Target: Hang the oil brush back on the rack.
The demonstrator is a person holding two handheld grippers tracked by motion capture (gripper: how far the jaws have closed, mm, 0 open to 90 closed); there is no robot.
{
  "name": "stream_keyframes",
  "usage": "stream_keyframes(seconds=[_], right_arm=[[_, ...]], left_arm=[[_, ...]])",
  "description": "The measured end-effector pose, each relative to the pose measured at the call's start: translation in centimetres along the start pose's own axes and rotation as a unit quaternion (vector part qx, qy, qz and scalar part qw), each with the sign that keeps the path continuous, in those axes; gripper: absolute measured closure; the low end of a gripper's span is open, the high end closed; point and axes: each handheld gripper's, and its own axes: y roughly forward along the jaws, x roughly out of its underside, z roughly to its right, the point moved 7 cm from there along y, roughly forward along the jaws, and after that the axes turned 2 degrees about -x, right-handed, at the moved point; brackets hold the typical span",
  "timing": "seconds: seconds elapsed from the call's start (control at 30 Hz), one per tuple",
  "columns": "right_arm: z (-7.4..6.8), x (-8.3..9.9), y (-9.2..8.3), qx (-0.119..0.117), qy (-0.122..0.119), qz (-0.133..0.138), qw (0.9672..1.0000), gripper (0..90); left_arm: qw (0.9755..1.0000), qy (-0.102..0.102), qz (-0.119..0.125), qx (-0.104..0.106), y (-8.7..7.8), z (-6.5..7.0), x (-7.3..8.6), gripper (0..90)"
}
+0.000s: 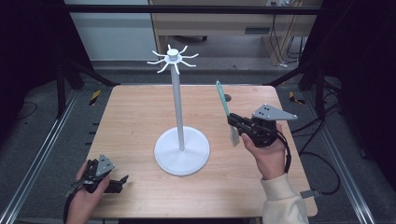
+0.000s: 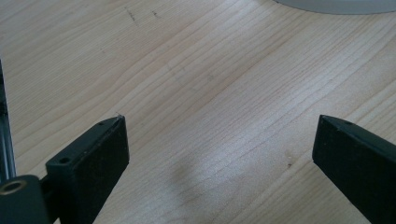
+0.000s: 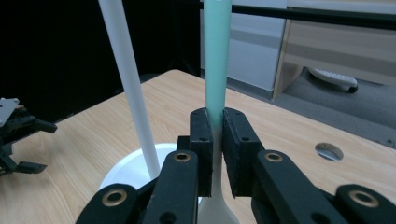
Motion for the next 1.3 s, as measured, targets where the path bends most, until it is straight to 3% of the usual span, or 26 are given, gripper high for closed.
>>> stream_keyframes(seconds=[0.13,0.53,1.0,1.3], right_arm=[[-0.5,-1.2,0.2,-0.008,-0.006,0.012,0.9999,83.0],[-1.8,-2.1,1.0,-0.016,-0.017,0.020,0.9995,83.0],[-2.4,-4.2,0.1,-0.026,-0.018,0.053,0.9981,82.9],[-3.7,-5.5,-0.6,-0.041,-0.028,0.072,0.9961,82.9]], left_arm=[[1.0000,-0.004,0.001,0.003,0.1,0.1,0.0,3.3],[1.0000,0.007,-0.002,-0.002,0.0,0.1,0.0,3.3],[1.0000,0.002,-0.004,-0.004,0.0,-0.1,0.1,3.2],[1.0000,0.001,-0.004,-0.004,0.0,-0.1,0.2,3.2]])
